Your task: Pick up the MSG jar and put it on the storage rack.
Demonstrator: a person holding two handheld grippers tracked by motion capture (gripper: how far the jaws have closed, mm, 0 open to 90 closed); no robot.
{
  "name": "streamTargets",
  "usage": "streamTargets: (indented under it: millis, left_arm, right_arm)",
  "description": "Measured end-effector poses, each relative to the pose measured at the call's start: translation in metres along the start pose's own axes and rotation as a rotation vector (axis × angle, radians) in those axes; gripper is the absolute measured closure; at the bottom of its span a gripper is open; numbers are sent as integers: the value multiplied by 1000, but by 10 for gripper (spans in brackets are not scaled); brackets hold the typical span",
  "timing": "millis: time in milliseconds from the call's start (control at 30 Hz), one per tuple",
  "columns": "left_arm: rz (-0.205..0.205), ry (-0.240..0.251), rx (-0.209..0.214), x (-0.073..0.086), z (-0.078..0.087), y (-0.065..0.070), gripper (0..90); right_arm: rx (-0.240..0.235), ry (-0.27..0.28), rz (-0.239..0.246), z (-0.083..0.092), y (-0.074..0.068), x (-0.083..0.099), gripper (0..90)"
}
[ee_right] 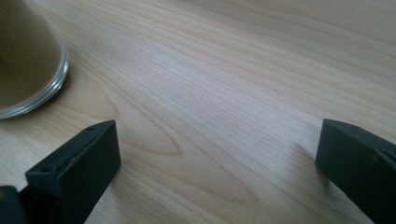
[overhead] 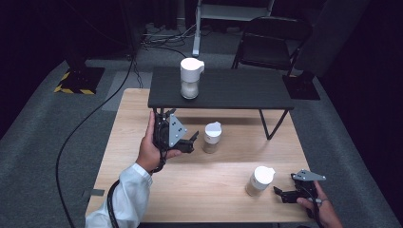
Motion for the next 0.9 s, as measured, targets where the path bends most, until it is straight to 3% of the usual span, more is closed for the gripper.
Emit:
streamTargets:
  millis: [300,900]
  left_arm:
    - [-44,-42,17,16,6,10,2]
    - [-94,-144,60,54,10,27,4]
  right_arm:
    - [0,0,0,0,0,0,0]
    - [1,0,0,0,0,0,0]
Point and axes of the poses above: each handheld gripper's, and its own axes: z roughly backward along the jaws, x roughly out of its underside, y roughly to its right, the point moved 6 cm from there along -z, roughly forward along the jaws, and after that the axes turned 12 degrees about -x, right-handed, at the moved point
